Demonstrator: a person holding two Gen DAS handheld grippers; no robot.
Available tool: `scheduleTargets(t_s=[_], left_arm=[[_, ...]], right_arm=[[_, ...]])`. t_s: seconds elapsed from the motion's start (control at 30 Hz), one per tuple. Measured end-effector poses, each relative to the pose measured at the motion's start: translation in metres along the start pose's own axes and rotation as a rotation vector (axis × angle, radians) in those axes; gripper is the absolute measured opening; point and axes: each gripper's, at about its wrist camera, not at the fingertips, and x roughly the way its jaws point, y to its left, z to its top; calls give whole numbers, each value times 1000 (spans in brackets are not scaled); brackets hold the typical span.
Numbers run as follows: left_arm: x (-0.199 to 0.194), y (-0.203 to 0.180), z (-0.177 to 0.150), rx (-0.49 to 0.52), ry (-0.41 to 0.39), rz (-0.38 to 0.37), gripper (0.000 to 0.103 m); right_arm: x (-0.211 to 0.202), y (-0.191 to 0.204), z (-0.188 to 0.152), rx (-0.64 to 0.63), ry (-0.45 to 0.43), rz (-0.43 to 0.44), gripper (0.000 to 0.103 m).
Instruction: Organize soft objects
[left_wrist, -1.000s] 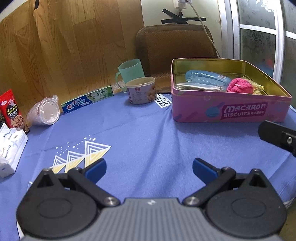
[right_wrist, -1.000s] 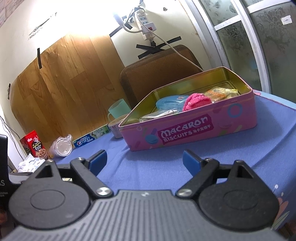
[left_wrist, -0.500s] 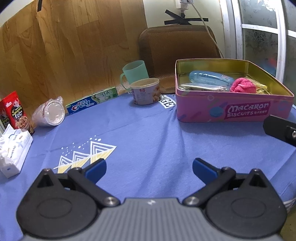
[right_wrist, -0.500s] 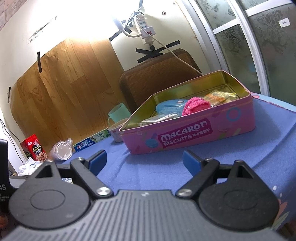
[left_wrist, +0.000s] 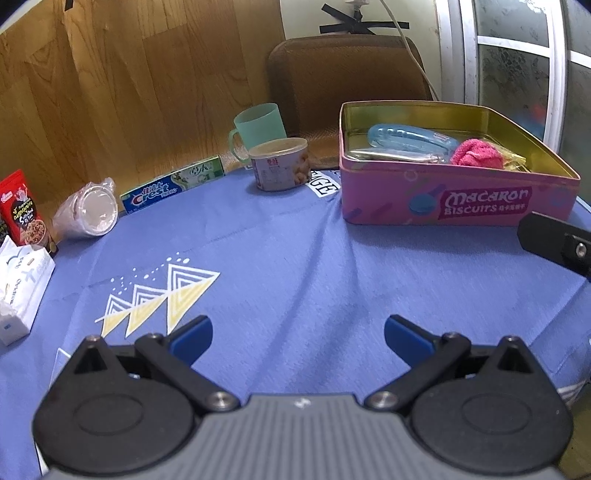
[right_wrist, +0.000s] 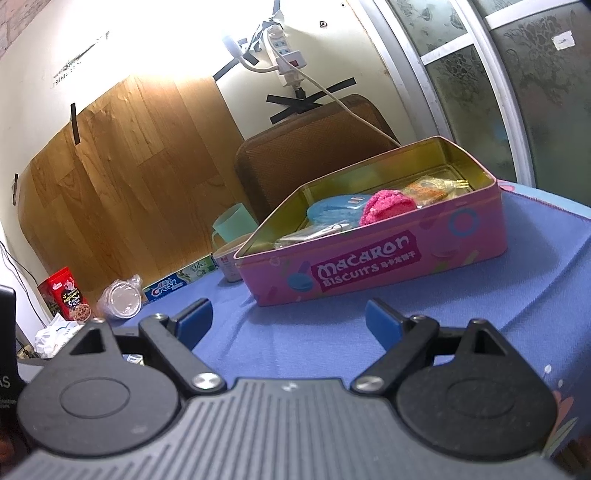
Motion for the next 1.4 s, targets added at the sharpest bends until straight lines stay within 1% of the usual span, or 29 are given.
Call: scheduleTargets(t_s=[0.2,0.37,0.6,0.8,1.07,1.4], left_arm=[[0,1,0,-4,5,-8,103],[0,-2,0,7,3,15,103],[2,-1,-1,3,12,7,103],[5,-1,-2,-7,37,-13,103],[11,-3,-4,-29,93,-65,103],[15,-3,-5,-33,111,-69,103]], right_arm=[[0,0,-1,3,3,-1,92],[0,0,-1,6,2,-4,92],[0,1,-2,7,2,-8,92],[1,0,-2,6,5,-6,92],[2,-1,-5,10,7,-16,92],[3,-2,-7,19,16,-23,92]])
